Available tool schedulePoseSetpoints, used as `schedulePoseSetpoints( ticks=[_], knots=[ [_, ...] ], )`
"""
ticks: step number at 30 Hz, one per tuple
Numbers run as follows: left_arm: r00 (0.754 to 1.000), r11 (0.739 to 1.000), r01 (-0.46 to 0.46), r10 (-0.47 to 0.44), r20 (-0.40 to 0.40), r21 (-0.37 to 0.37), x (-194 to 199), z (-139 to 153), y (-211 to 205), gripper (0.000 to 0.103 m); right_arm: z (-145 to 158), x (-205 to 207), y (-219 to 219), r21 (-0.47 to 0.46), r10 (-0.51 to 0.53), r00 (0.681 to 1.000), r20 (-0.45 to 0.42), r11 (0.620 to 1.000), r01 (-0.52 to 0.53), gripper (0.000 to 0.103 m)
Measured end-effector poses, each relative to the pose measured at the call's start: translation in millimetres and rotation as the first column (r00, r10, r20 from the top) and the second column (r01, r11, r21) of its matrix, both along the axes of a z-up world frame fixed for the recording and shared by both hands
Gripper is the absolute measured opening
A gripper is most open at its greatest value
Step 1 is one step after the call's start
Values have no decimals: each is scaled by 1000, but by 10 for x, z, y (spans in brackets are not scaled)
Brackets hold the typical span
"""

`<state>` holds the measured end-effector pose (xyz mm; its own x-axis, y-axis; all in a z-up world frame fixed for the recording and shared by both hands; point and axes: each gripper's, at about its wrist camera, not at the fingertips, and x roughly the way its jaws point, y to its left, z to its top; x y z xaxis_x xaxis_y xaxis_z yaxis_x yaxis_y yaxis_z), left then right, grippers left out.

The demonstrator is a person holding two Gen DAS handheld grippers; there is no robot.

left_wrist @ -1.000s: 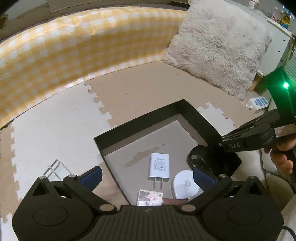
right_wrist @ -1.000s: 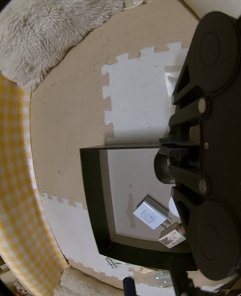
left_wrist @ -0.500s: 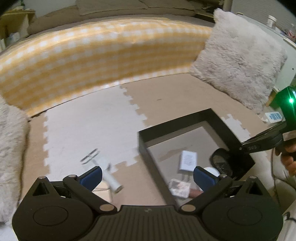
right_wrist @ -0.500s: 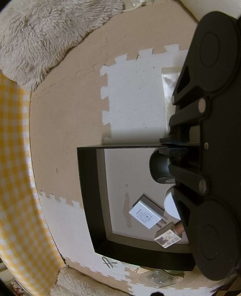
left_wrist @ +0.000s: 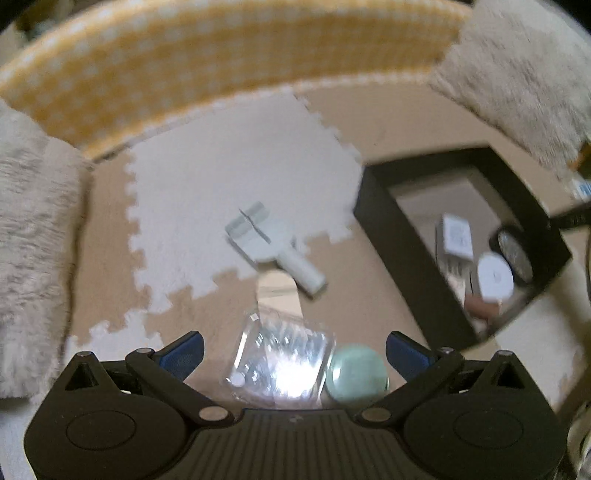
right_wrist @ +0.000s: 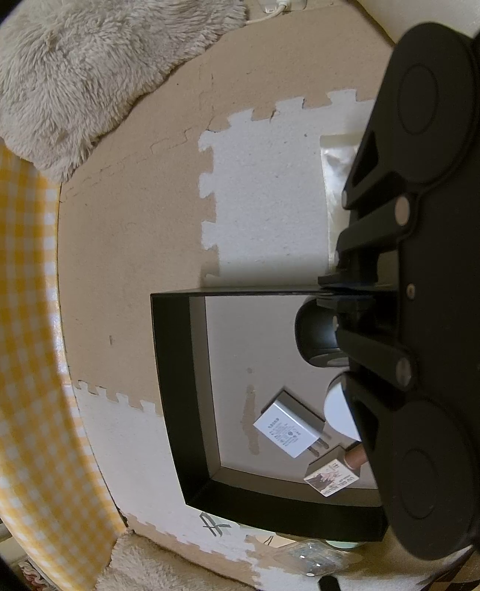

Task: Organize rigid objects
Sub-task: 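Move the left tool to the clear plastic parts case and grasp it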

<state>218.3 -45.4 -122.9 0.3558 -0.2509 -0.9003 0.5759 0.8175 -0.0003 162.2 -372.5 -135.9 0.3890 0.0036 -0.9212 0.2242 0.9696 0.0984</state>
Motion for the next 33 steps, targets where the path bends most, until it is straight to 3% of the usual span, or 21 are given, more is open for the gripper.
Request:
schedulePoseSetpoints(
  ticks=[6,13,18,23,29,33],
  knots=[
    [989,985,150,-149,-19,79,-5,-230,-85,103,-10,8,7,-5,4,1000,-3,1000,-4,4],
    [969,966,248,-249,4,71,64,-325,-129,102,-15,20,24,-13,9,1000,-9,1000,-9,4],
    [973,972,230,-229,-23,54,158,-376,-52,95,-22,28,26,-15,11,1000,-12,1000,-11,4],
    [982,983,182,-180,-56,32,219,-400,10,76,-26,29,28,-17,12,1000,-12,1000,-12,4],
    [985,986,159,-156,-69,39,226,-384,1,75,-27,30,30,-17,12,1000,-13,1000,-12,4],
    [993,993,117,-116,-36,14,245,-305,31,75,-27,31,28,-15,11,1000,-12,1000,-11,4]
  ],
)
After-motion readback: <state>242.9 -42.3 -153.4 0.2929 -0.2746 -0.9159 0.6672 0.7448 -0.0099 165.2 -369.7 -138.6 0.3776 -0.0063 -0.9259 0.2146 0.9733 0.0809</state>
